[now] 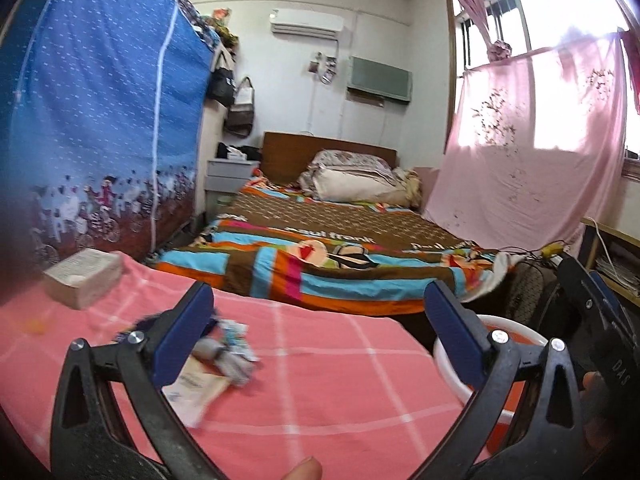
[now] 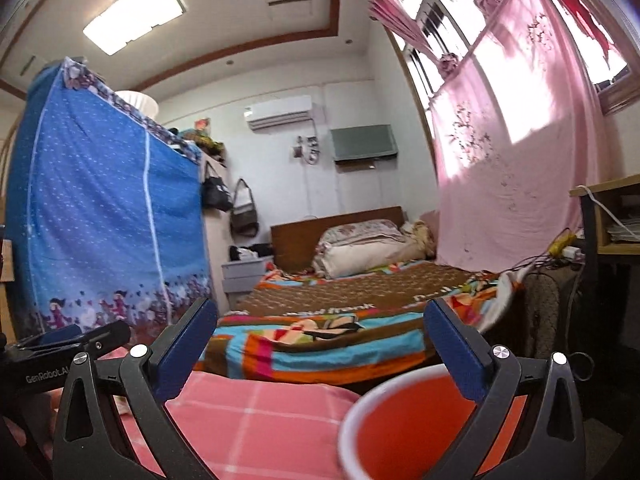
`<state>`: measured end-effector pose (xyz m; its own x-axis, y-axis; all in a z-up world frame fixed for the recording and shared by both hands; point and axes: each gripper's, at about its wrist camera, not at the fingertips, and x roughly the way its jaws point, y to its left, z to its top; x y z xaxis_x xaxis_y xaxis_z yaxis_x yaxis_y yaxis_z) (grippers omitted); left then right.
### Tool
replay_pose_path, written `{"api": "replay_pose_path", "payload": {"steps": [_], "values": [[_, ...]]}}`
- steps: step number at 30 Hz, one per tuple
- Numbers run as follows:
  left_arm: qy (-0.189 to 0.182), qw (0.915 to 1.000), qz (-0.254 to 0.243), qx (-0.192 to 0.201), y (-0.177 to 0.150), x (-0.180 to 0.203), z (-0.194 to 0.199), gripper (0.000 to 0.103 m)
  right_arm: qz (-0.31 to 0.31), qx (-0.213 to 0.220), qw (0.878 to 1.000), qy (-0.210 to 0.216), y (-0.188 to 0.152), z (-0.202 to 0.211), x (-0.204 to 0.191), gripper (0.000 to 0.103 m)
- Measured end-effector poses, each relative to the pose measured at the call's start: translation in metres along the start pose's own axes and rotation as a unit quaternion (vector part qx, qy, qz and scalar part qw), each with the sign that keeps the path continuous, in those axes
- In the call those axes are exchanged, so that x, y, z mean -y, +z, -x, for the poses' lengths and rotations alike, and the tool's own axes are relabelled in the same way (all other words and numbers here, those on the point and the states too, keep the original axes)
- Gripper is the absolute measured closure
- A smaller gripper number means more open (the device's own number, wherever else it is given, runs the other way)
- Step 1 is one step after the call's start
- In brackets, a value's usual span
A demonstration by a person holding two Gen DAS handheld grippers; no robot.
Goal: Collect trash
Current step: 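Move both tools back over the bed toward the remaining trash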
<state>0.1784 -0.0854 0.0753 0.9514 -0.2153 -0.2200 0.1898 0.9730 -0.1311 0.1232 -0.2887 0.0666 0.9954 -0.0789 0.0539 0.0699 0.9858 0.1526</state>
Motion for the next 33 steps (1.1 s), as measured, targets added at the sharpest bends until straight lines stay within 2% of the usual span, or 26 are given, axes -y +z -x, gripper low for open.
{"api": "replay_pose_path", "payload": {"steps": [9, 16, 25, 33], "values": [[0.048, 0.9985, 0.003, 0.026, 0.002, -0.045, 0.030, 0.008, 0.007, 0.011, 0.998, 0.054, -0.006, 0.002, -0.044, 0.000], [0.093, 0.9941, -0.004, 0.056, 0.008, -0.087, 0.058, 0.009, 0.021, 0.019, 0.995, 0.096, -0.006, 0.006, -0.087, 0.000], [0.154, 0.9862, -0.008, 0.062, 0.003, -0.160, 0.092, 0.008, 0.083, -0.007, 0.982, 0.169, -0.022, 0.000, -0.154, 0.000], [0.180, 0.9823, -0.003, 0.051, 0.005, -0.210, 0.100, 0.009, 0.109, -0.047, 0.970, 0.211, -0.039, -0.017, -0.208, 0.000]]}}
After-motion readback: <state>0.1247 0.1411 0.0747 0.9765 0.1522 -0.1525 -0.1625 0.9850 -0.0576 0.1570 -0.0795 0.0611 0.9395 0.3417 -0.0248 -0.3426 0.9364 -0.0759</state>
